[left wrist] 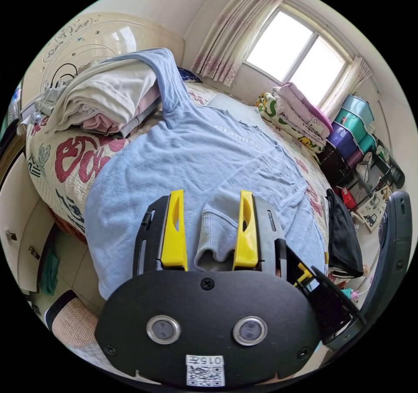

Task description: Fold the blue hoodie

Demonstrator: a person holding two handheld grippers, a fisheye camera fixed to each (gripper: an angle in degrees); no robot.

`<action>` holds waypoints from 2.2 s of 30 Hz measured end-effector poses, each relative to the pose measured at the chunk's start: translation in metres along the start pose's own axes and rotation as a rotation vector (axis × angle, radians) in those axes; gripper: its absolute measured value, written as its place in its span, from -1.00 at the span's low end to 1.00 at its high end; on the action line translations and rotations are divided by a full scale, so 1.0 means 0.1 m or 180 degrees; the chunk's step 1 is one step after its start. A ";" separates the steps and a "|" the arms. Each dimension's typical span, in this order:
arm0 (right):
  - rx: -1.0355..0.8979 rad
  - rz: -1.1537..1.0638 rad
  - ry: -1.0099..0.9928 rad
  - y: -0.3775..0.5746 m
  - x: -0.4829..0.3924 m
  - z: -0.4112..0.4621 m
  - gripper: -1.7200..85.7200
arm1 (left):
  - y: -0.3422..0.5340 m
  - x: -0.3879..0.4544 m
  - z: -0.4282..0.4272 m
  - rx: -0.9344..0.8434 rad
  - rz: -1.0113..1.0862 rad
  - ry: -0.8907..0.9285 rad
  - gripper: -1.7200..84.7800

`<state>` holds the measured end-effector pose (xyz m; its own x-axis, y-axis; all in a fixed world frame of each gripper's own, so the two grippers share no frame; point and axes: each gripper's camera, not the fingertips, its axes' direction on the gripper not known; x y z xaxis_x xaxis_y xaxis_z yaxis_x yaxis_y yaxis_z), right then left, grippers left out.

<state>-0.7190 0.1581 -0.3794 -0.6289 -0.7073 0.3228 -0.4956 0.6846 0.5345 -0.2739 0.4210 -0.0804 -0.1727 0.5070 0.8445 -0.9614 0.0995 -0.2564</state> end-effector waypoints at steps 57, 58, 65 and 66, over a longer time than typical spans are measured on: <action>0.0244 0.0136 -0.0174 2.01 2.25 2.46 -0.82 | 0.00 -1.25 0.28 -0.0234 -0.0197 0.0542 -0.76; 0.0358 0.0090 -0.0140 2.14 2.40 2.45 -0.83 | -0.02 -1.45 0.28 -0.0180 -0.0227 0.1039 -0.82; 0.0882 0.0275 -0.0299 2.97 3.41 2.32 -0.90 | -0.18 -2.10 0.50 -0.0888 -0.0723 0.1348 -0.97; 0.0948 0.0331 -0.0365 3.04 3.50 2.27 -0.92 | -0.19 -2.13 0.49 -0.0923 -0.0741 0.1419 -0.97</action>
<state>-1.2259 0.1586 -0.2814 -0.7401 -0.6183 0.2646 -0.5681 0.7853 0.2461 -0.2292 0.2693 -0.2322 0.2034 0.7490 0.6305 -0.8546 0.4501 -0.2590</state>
